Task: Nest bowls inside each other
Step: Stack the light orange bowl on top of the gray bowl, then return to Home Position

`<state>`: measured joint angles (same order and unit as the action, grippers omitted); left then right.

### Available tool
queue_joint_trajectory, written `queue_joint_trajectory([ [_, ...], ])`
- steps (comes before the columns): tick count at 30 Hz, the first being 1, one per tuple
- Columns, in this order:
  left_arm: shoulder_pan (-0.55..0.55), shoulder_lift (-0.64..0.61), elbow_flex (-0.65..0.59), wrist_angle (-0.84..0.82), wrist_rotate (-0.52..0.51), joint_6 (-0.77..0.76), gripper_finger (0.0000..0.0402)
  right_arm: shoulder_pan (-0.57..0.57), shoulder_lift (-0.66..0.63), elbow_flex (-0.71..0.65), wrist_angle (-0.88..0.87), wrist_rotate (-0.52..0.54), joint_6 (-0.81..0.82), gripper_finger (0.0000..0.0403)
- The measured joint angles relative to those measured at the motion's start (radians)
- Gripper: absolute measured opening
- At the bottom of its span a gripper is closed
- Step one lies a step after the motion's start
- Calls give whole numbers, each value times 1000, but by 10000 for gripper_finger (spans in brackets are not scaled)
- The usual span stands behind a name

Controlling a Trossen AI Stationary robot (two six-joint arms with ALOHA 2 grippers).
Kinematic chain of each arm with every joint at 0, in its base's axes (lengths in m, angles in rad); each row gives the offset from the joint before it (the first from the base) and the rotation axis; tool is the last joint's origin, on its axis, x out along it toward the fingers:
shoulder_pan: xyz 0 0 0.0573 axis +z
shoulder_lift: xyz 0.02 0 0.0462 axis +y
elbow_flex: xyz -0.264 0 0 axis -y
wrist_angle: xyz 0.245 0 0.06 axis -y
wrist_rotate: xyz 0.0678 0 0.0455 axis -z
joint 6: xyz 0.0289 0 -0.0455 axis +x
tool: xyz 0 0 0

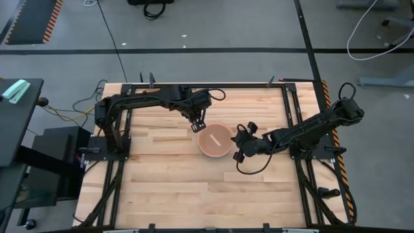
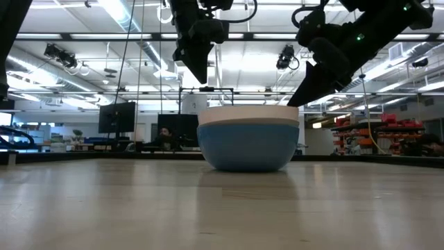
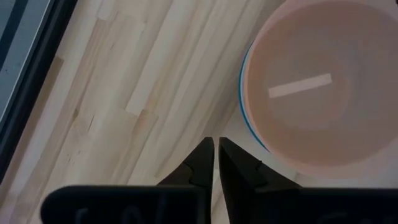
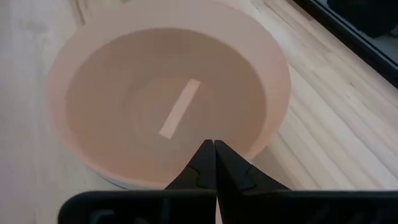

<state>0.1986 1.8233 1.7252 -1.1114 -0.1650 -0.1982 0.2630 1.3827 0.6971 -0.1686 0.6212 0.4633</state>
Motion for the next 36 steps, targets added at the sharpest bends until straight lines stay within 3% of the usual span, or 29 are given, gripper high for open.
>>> queue_joint_trajectory([
  [9, 0, -7, 2, 8, 0, 0, 13, 14, -66, 68, 2, -1, -92, 6],
  [16, -40, -111, 3, 43, -7, -23, 22, 89, -203, 156, -19, -1, -177, 8],
  [26, -239, -293, 4, 68, -38, -20, 29, 218, -389, 165, -55, -2, -99, 12],
  [36, -401, -386, 2, -36, -39, -33, 17, 322, -452, 165, -86, -50, -31, 13],
])
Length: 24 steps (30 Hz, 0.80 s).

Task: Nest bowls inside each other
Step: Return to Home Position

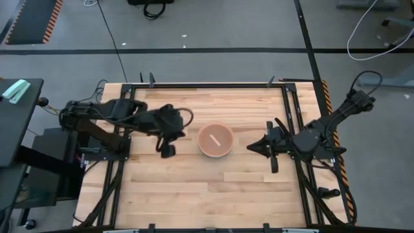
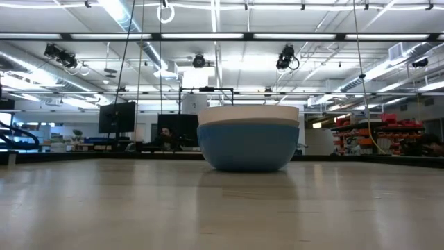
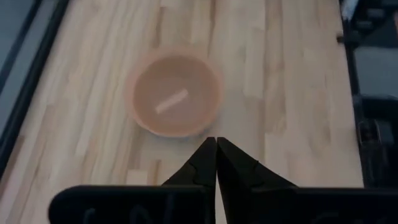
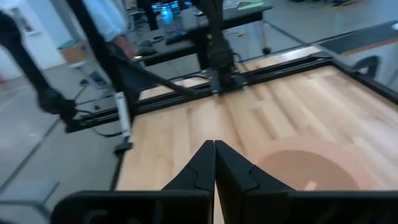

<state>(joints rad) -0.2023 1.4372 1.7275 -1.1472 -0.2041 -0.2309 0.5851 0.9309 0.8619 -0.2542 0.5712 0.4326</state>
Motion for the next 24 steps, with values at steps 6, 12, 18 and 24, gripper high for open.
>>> queue_joint_trajectory([
  [6, -107, -7, -1, 18, -157, -34, 28, 69, -12, 0, -6, -27, -7, 13],
  [12, -221, -5, -1, 119, -218, -14, 36, 187, -1, 0, -7, -11, 14, 14],
  [18, -304, -13, -142, 321, -217, 15, 30, 320, 47, -1, 31, 127, 21, 15],
  [24, -337, -54, -392, 530, -177, 15, 21, 403, 141, -1, 129, 177, 20, 16],
])
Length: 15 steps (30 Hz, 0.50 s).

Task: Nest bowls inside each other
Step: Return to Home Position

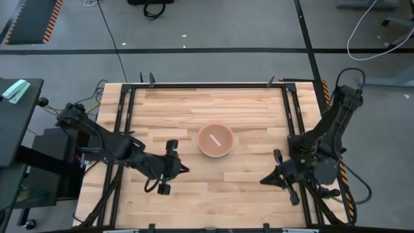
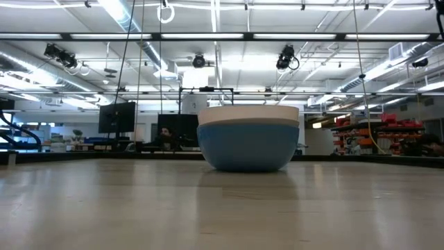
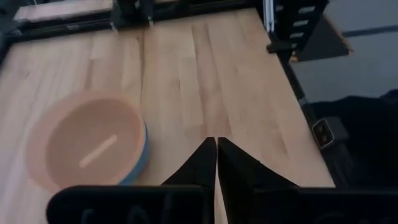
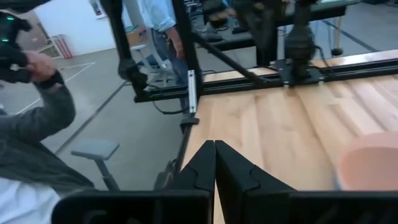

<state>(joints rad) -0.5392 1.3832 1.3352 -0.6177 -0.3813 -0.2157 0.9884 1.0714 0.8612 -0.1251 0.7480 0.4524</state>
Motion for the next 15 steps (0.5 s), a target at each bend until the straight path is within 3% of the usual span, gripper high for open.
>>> queue_joint_trajectory([
  [5, 0, -73, -190, 206, 25, 10, 24, 40, 105, 0, 133, -12, -37, 16],
  [10, 2, -186, -399, 430, 76, 26, 33, 50, 197, 0, 309, -186, -145, 16],
  [15, 3, -300, -555, 547, 76, 30, 36, 47, 187, -1, 305, -217, -165, 16],
])
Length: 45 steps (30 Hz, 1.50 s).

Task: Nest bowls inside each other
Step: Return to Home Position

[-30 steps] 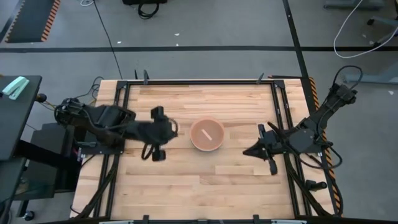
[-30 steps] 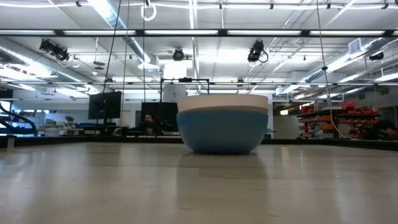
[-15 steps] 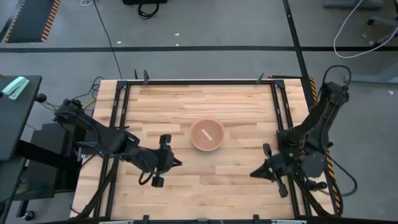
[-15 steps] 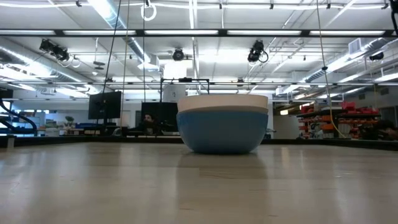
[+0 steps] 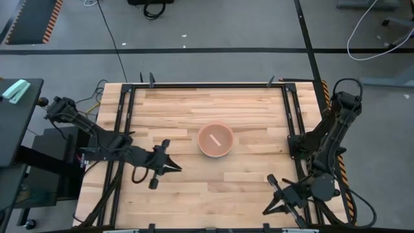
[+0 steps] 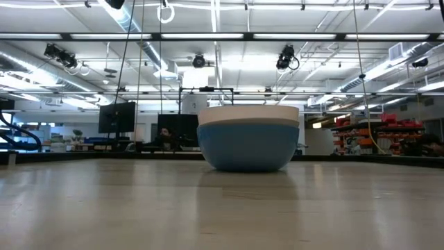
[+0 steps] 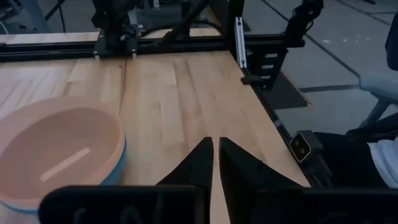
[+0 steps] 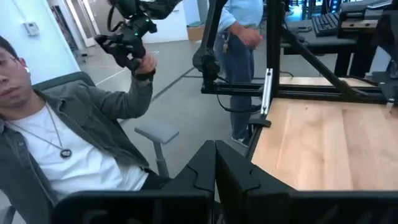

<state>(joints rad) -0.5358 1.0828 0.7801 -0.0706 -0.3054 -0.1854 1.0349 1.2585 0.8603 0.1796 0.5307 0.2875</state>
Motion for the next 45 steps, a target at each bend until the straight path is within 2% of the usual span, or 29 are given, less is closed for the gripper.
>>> queue_joint_trajectory([
  [5, 0, -83, -83, 28, 0, 14, 27, -14, -109, -73, 1, 3, -3, 16],
  [8, 0, -113, -112, 72, 0, 40, 23, -26, -223, -182, 53, 4, -4, 16],
  [12, 2, -130, -123, 84, 1, 67, 21, -34, -380, -361, 230, -15, -57, 16],
  [15, 13, -129, -122, 90, 1, 66, 25, -32, -475, -436, 247, -47, -74, 16],
  [22, 42, -116, -275, 347, 30, 67, 36, -31, -652, -549, 242, -54, -82, 16],
  [27, 74, -133, -369, 454, 49, 48, 31, -32, -728, -601, 255, -53, -99, 16],
  [33, 136, -179, -439, 515, 79, 50, 22, -59, -745, -632, 299, -54, -151, 16],
  [37, 219, -227, -466, 571, 192, 85, 22, -118, -750, -637, 310, -90, -184, 16],
  [45, 458, -290, -471, 584, 502, 102, 35, -369, -750, -638, 309, -360, -172, 16],
])
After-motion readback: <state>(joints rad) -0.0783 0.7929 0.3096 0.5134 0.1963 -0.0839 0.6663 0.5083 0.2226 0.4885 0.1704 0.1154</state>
